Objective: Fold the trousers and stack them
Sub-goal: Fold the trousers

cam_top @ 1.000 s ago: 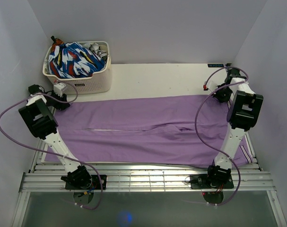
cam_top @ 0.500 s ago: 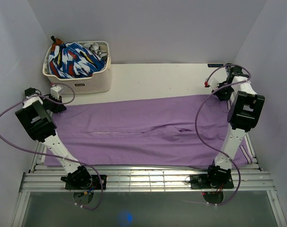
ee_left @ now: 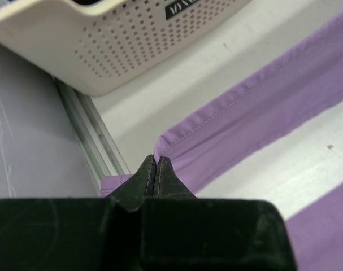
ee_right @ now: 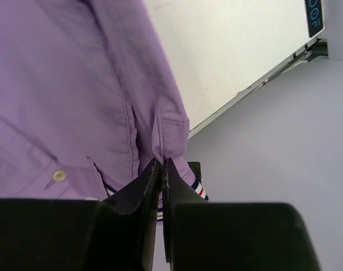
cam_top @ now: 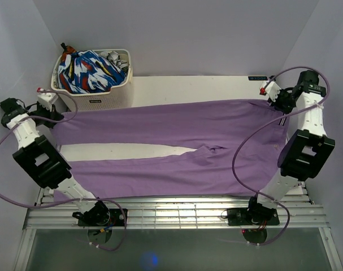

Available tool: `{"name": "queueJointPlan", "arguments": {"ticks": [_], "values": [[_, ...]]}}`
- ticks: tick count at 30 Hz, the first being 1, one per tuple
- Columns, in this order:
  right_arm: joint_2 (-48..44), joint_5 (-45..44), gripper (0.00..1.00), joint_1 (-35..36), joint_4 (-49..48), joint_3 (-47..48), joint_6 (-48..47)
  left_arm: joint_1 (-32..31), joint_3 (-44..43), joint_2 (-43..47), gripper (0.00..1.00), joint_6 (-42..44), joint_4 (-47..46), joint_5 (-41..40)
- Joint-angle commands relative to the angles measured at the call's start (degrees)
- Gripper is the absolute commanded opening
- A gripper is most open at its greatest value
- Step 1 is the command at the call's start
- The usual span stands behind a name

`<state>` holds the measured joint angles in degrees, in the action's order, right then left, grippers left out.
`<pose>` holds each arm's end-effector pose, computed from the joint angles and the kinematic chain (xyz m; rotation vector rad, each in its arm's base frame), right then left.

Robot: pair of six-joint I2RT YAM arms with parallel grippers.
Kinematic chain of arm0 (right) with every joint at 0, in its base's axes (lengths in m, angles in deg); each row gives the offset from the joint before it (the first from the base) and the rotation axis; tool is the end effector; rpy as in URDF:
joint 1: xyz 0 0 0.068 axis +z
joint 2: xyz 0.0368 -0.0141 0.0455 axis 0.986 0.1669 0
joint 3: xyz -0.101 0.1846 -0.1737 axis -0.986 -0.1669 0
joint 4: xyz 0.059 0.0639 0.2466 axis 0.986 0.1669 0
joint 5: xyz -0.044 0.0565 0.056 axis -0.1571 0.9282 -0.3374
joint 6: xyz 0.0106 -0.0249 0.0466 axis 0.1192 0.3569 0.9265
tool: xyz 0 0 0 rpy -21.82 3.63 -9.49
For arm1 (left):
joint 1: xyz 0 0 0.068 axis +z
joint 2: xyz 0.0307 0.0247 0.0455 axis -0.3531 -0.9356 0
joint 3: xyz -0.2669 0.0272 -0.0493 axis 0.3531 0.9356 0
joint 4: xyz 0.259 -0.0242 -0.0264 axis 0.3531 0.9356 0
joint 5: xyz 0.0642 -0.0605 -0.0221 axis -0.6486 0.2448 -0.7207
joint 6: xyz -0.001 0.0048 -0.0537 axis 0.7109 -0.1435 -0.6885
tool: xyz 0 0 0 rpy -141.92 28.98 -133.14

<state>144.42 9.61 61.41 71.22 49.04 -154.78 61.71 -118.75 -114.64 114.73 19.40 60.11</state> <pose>0.3726 -0.1154 0.3103 -1.4056 2.0698 -0.2913 0.3085 0.2307 0.2796 0.6362 2.0182 -0.2218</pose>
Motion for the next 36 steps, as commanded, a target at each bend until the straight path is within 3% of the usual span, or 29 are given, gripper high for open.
{"name": "queueJointPlan", "arguments": {"ticks": [1, 6, 7, 12, 14, 17, 21, 26, 31, 36], "values": [[-6.1, 2.9, 0.08, -4.0, 4.8, -4.9, -4.8, 7.0, 3.0, 6.7, 0.00, 9.4, 11.5, 5.4], [-17.6, 5.3, 0.08, -11.2, 12.4, -14.6, -17.2, 20.5, 8.8, 12.5, 0.00, 32.0, 33.3, 5.4], [-21.4, 5.8, 0.08, -14.1, 13.3, -18.7, -19.8, 23.2, 10.9, 12.6, 0.00, 40.5, 36.2, 3.9], [-29.5, 3.4, 0.08, -22.6, 18.1, -30.8, -36.8, 35.0, 20.4, 13.7, 0.00, 52.3, 36.9, -6.9], [-30.5, 0.2, 0.08, -24.1, 18.0, -36.7, -38.1, 36.0, 25.2, 12.3, 0.00, 55.4, 36.4, -13.7], [-29.7, -1.5, 0.08, -24.0, 15.1, -43.5, -37.5, 35.9, 28.5, 9.8, 0.00, 51.5, 31.4, -16.3], [-28.1, -3.8, 0.08, -21.6, 5.9, -50.0, -32.5, 29.7, 35.3, 8.6, 0.00, 40.3, 17.9, -21.2], [-20.5, -3.4, 0.08, -19.0, 0.5, -47.9, -20.2, 21.2, 37.0, 7.5, 0.00, 26.1, 7.1, -22.5], [-11.9, -2.0, 0.08, -16.9, -3.5, -39.4, -10.3, 10.2, 32.4, 2.6, 0.00, 7.1, -0.4, -22.5], [-10.0, -0.5, 0.08, -14.2, -1.9, -34.7, -6.7, 4.1, 20.5, -1.1, 0.00, -1.3, 0.8, -18.9]]}}
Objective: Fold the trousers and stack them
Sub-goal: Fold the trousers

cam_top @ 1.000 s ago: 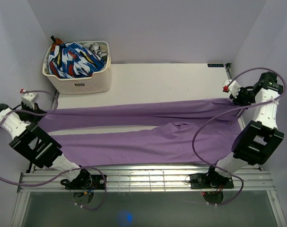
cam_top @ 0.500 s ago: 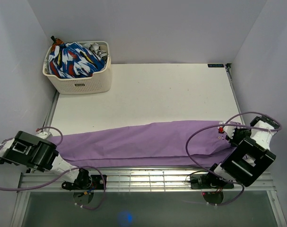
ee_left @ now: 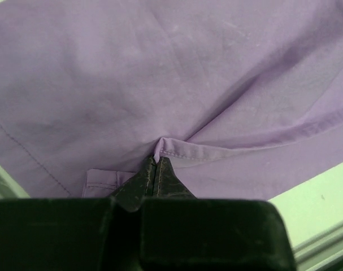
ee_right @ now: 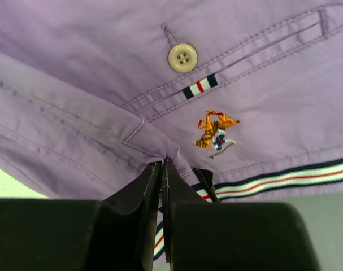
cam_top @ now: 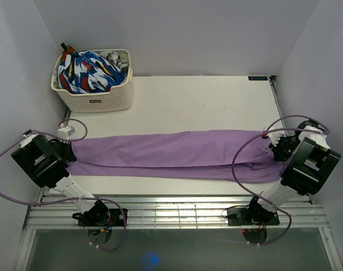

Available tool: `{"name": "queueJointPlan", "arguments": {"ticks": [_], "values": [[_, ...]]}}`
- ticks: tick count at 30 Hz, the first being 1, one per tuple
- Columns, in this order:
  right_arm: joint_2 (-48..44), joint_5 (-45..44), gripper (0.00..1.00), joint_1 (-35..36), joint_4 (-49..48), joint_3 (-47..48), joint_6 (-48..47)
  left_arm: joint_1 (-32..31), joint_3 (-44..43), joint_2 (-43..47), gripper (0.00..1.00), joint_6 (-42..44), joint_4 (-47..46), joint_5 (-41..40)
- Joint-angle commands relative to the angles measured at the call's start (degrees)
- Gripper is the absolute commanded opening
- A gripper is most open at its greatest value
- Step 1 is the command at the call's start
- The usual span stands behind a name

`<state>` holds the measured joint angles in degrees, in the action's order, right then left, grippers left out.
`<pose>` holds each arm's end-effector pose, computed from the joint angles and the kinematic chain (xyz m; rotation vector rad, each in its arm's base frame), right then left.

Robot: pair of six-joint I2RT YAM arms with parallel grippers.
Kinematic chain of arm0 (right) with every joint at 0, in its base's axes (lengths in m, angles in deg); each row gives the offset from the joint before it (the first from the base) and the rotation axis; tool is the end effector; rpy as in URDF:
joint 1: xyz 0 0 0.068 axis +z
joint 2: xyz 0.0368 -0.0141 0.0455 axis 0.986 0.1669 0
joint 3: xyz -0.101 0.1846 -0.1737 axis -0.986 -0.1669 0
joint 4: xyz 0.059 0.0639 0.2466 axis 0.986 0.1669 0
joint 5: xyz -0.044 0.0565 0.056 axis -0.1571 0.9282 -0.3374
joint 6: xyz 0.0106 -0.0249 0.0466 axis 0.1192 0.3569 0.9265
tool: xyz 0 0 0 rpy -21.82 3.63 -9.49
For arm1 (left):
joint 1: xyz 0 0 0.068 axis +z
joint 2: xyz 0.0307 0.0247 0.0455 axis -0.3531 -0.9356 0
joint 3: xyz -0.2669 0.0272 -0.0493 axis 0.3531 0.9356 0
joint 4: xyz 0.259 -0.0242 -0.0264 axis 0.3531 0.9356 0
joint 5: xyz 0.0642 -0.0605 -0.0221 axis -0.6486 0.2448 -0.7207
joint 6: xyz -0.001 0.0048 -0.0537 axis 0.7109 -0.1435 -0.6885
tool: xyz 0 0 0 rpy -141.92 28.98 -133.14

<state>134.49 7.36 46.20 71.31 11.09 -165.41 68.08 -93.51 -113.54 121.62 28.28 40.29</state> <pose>0.2377 -0.1485 0.1782 -1.3842 2.4661 0.0873 0.2182 0.2083 0.1566 0.4354 2.5930 -0.4713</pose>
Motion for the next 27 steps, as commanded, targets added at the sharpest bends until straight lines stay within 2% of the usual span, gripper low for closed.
{"name": "queueJointPlan", "arguments": {"ticks": [1, 9, 13, 17, 18, 20, 22, 26, 27], "values": [[-0.6, 2.5, 0.08, 1.2, -1.1, 4.5, 3.8, -2.6, -6.3, -2.3, 0.00, -8.2, -7.5, 1.5], [-2.2, 5.6, 0.08, 0.2, 5.7, 15.4, 1.9, -1.8, -26.4, -3.8, 0.00, -7.7, 2.5, 7.0], [-4.3, 7.3, 0.08, -2.5, 12.2, 19.6, -2.7, -1.3, -31.0, -2.6, 0.00, -5.4, 6.3, 9.3], [-9.0, 5.2, 0.08, -5.0, 11.2, 12.1, -10.3, 0.9, -26.2, -0.1, 0.00, 0.3, 7.7, 8.8], [-9.7, 4.4, 0.08, -5.3, 9.0, 7.7, -10.8, 1.5, -24.7, 0.4, 0.00, 2.0, 8.8, 8.9], [-11.3, 2.7, 0.08, -5.5, 6.8, 3.4, -11.4, 3.0, -18.5, 1.7, 0.00, 7.0, 9.2, 8.0], [-12.1, 1.9, 0.08, -5.5, 2.5, -2.4, -11.9, 3.8, -13.7, 2.4, 0.00, 10.8, 7.9, 5.6], [-11.4, -0.8, 0.08, -4.6, -5.8, -9.2, -10.8, 4.4, -0.6, 1.9, 0.00, 11.6, 1.3, 1.0], [-10.8, -1.3, 0.08, -4.4, -6.4, -9.5, -10.1, 4.4, 0.4, 1.6, 0.05, 10.6, -1.7, 0.7]]}}
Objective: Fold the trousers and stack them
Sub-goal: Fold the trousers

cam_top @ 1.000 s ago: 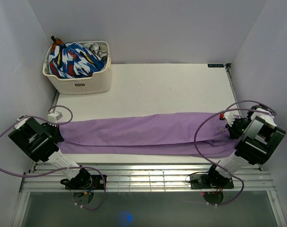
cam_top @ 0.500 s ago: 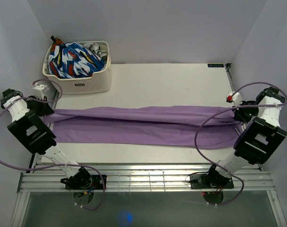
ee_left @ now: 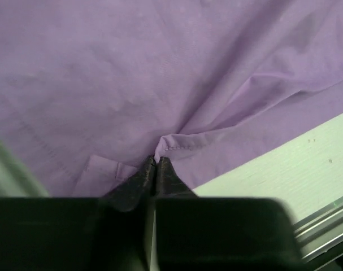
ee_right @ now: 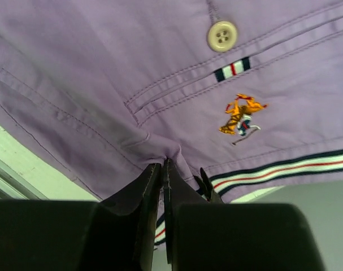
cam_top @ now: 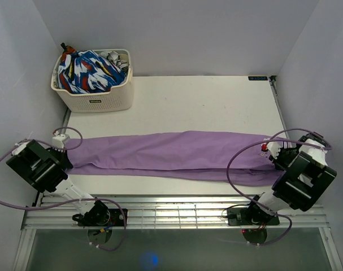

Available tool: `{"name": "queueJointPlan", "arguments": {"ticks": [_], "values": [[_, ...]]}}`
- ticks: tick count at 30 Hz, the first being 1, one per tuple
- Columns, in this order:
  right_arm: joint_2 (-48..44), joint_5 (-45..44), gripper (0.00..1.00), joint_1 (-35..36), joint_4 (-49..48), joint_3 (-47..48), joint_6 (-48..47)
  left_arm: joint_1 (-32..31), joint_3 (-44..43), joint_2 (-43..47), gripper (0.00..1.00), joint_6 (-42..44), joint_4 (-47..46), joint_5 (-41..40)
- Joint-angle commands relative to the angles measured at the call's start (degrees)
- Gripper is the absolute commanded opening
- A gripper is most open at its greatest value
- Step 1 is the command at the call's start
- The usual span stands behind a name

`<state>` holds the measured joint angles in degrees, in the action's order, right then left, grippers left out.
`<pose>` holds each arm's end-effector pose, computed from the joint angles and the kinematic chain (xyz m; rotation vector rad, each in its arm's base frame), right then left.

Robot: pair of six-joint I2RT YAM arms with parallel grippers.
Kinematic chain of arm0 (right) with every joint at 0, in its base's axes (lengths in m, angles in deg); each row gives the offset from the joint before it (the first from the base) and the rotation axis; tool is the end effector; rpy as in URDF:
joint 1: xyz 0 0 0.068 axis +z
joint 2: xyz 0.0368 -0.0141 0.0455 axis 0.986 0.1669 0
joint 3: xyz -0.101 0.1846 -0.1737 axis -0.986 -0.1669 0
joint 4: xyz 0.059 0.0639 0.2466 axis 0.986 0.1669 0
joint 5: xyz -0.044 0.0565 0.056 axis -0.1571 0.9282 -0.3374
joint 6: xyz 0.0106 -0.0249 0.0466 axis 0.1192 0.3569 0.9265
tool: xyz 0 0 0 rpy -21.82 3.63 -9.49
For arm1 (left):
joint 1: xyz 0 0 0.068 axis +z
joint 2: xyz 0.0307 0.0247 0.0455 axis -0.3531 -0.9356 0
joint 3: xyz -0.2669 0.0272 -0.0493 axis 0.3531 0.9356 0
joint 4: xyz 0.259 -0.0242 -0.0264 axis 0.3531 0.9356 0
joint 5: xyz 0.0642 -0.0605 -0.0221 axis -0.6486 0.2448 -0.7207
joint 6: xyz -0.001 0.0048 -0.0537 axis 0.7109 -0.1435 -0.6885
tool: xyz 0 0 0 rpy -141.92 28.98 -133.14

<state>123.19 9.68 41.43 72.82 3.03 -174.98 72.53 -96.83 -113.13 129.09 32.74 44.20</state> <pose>0.1912 -0.1390 0.1904 -1.4674 2.3566 0.0104 0.2052 0.2262 0.1735 0.4800 2.4978 -0.4467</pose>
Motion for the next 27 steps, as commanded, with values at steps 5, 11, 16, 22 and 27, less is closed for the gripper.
{"name": "queueJointPlan", "arguments": {"ticks": [5, 11, 16, 22, 27], "values": [[1.6, -2.9, 0.36, -0.2, -1.5, 5.5, 2.2, 2.2, 3.5, 4.6, 0.64, 3.7, -4.7, 1.8], [-3.5, 3.4, 0.72, -2.1, 11.7, 14.7, -2.8, 6.3, -8.5, 6.6, 0.96, 11.6, 12.2, 9.0], [-8.8, 5.8, 0.61, -1.5, 14.1, 15.4, -6.3, 6.9, -10.5, 10.3, 0.93, 19.7, 18.1, 10.3], [-16.3, 3.7, 0.61, 11.6, 7.1, 5.7, 4.2, 4.3, 0.4, 16.1, 0.84, 29.6, 17.4, 6.6], [-20.6, -0.4, 0.57, 35.9, -3.0, -1.2, 23.5, 1.9, 2.9, 15.6, 0.84, 24.2, 10.9, 4.5]]}}
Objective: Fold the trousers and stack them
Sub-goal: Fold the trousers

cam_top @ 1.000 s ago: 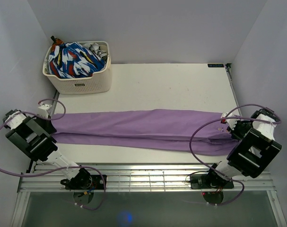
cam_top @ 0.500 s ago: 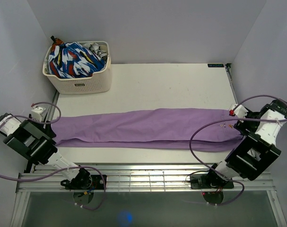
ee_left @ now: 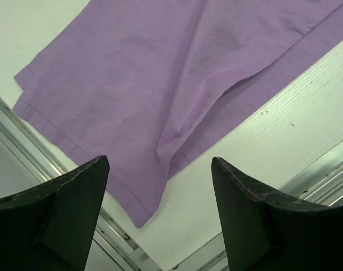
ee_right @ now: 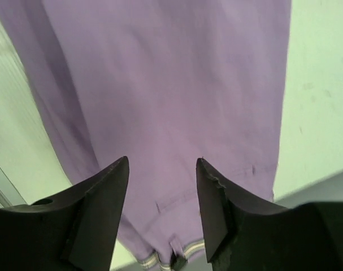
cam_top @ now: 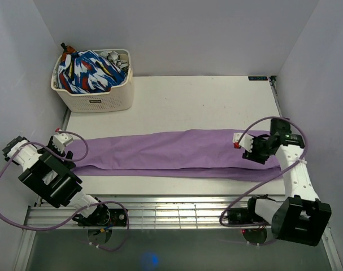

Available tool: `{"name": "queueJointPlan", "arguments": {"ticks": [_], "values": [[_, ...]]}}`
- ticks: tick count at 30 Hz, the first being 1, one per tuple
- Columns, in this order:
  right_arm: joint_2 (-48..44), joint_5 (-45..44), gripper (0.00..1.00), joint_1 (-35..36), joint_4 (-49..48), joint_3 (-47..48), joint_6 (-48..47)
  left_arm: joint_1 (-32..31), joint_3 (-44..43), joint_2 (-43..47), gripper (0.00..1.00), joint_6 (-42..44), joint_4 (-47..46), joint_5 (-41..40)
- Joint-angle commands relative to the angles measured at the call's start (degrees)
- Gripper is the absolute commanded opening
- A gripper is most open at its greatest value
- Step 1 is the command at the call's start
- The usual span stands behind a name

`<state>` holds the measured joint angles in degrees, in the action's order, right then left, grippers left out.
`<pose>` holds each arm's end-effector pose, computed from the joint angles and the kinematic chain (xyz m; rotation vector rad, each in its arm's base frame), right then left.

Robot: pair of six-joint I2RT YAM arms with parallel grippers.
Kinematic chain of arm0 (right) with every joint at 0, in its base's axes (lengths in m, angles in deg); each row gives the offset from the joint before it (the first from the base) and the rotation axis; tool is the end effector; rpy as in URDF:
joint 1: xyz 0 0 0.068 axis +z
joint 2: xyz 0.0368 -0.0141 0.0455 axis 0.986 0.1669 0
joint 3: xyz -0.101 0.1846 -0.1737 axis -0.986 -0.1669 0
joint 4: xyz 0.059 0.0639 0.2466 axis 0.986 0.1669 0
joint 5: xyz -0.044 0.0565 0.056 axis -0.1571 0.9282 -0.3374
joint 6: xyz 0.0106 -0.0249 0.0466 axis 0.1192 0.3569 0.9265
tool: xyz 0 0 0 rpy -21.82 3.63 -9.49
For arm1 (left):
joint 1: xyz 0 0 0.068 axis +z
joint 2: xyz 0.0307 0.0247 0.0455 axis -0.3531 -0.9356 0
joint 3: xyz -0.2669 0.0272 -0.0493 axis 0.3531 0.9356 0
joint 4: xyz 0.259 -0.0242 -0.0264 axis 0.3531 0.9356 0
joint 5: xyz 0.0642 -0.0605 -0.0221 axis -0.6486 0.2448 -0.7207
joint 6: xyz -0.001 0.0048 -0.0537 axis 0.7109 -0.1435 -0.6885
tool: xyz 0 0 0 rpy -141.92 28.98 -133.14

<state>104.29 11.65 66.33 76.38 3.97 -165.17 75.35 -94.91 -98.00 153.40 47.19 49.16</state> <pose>0.1921 -0.0344 0.2587 -1.7096 1.9587 -0.1197 0.1636 0.1893 0.2373 0.8793 2.2542 -0.3002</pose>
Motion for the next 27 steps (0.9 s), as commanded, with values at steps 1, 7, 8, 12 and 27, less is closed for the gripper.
{"name": "queueJointPlan", "arguments": {"ticks": [1, 7, 8, 12, 27], "values": [[-1.3, -3.0, 0.56, 13.8, -7.6, -2.5, 19.5, -1.4, 1.1, 0.2, 0.84, -1.0, -4.2, -1.1], [3.5, -6.7, 0.49, 30.6, -14.7, -4.4, 32.0, -2.1, 0.7, -1.9, 0.89, -5.5, -6.5, -2.6], [4.2, -6.7, 0.48, 31.8, -14.7, -4.9, 32.5, -2.1, 0.6, -2.1, 0.90, -5.8, -6.4, -3.1], [4.3, -6.8, 0.49, 36.3, -14.0, -7.5, 32.7, -2.1, 0.6, -2.8, 0.92, -5.5, -5.3, -4.7], [7.2, -16.2, 0.34, 40.4, -24.6, -13.8, 34.5, -2.1, 0.8, -4.3, 0.88, 0.3, -6.5, -11.4]]}}
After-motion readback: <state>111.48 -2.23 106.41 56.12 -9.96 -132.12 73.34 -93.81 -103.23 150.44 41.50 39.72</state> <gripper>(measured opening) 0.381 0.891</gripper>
